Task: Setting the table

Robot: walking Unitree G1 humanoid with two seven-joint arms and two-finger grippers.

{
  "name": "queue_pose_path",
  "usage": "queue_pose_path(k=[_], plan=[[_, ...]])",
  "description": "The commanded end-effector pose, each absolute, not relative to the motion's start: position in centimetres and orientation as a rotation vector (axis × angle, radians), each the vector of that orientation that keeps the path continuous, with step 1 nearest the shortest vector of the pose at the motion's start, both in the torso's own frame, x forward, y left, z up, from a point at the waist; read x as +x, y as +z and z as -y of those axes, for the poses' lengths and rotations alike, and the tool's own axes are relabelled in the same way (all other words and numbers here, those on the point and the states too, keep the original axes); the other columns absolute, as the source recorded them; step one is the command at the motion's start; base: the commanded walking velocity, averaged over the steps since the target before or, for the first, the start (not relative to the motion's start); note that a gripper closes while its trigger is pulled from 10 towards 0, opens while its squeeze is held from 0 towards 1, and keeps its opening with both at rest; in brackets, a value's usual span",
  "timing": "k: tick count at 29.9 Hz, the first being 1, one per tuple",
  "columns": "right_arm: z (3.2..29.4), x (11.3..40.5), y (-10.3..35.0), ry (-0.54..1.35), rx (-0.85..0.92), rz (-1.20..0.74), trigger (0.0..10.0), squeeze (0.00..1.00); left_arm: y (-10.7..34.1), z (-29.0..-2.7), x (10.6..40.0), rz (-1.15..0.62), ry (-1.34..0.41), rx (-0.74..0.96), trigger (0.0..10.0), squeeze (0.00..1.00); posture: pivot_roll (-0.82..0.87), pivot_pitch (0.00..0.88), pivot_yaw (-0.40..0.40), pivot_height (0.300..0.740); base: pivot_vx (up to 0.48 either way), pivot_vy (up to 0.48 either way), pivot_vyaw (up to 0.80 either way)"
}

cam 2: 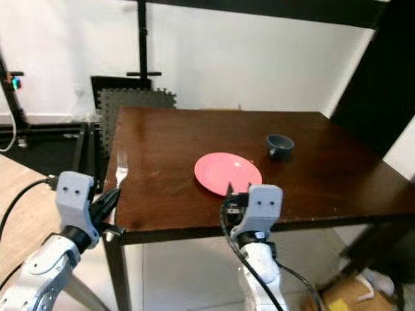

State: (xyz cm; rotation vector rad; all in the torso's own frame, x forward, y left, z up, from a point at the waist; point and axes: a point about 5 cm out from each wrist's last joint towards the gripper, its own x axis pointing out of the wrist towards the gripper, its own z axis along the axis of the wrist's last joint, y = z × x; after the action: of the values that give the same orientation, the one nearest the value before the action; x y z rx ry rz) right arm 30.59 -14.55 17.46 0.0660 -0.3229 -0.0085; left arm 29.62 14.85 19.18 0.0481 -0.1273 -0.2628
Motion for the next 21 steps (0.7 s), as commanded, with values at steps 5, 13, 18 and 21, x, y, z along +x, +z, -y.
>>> queue_pose_path(k=[5,13,18,21], plan=[[14.3,30.57,17.33,0.002,0.062,0.316,10.0,0.0,19.26,-14.97,29.44,0.133,-0.257,0.047,10.0,0.0,0.12,0.0,-0.031,0.74,-0.303,0.376,0.0],[14.26,30.61,17.34,0.002,0.065,0.316,10.0,0.0,19.31,-14.97,29.52,0.135,-0.252,0.054,10.0,0.0,0.13,0.0,-0.03,0.74,-0.216,0.282,0.0],[14.17,30.67,17.3,0.003,0.064,0.315,10.0,0.0,19.32,-14.91,29.64,0.133,-0.252,0.063,10.0,0.0,0.13,0.0,-0.028,0.74,0.0,0.0,0.0],[14.16,30.68,17.24,0.003,0.06,0.312,10.0,0.0,19.31,-14.91,29.65,0.132,-0.251,0.063,10.0,0.0,0.13,0.0,-0.029,0.74,0.0,0.0,0.0]])
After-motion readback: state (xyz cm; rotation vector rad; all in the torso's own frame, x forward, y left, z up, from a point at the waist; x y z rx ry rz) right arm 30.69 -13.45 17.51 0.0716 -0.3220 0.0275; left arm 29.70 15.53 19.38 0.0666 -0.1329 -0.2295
